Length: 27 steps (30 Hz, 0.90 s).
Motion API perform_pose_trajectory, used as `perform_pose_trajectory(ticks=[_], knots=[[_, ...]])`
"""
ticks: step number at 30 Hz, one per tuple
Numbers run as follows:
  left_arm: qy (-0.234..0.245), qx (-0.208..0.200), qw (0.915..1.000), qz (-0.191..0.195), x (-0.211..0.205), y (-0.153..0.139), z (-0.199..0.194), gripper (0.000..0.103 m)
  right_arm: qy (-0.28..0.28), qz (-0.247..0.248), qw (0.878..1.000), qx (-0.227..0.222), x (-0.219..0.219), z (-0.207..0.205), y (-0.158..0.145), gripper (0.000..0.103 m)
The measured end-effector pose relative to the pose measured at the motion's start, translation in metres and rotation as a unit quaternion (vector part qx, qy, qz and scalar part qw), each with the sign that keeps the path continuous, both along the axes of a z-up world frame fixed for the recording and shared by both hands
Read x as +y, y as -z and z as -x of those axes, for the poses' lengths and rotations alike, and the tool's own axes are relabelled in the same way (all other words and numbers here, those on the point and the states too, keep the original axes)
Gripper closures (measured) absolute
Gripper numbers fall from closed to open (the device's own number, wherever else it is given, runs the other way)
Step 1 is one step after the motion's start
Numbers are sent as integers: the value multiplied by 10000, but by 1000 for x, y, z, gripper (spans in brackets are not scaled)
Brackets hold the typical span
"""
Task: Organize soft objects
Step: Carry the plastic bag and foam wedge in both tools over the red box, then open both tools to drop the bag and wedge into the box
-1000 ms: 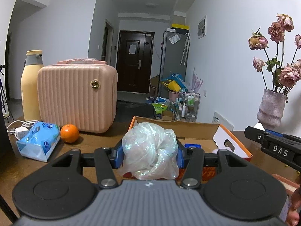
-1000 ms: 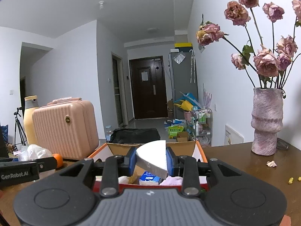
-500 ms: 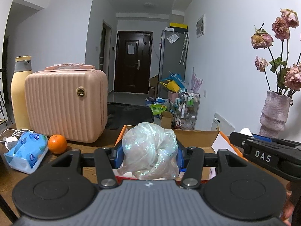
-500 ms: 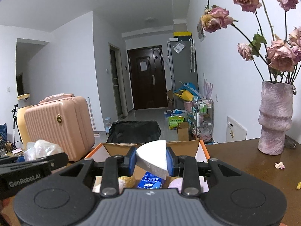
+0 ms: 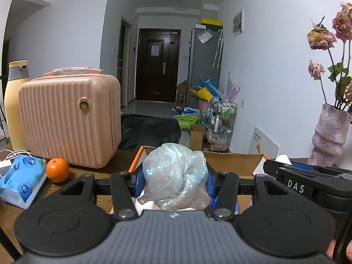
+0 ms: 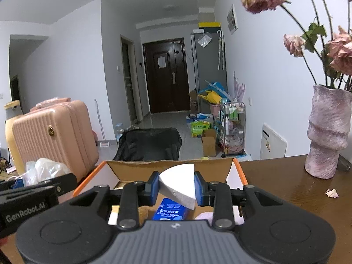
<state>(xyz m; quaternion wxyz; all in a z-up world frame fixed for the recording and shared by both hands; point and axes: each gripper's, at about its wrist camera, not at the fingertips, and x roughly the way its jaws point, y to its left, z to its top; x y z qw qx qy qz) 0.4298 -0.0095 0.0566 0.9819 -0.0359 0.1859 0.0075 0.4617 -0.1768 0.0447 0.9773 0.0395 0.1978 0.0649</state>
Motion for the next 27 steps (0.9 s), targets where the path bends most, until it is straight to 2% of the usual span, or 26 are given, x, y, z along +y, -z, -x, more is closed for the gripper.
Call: perform_pose_trajectory(ticks=[13, 27], knots=[[-184, 407, 9990, -52, 1, 15, -46, 51, 56, 223, 9988, 437, 12, -42, 13, 72], [-341, 697, 9969, -152, 5, 35, -70, 51, 40, 228, 9976, 660, 11, -62, 39, 72]])
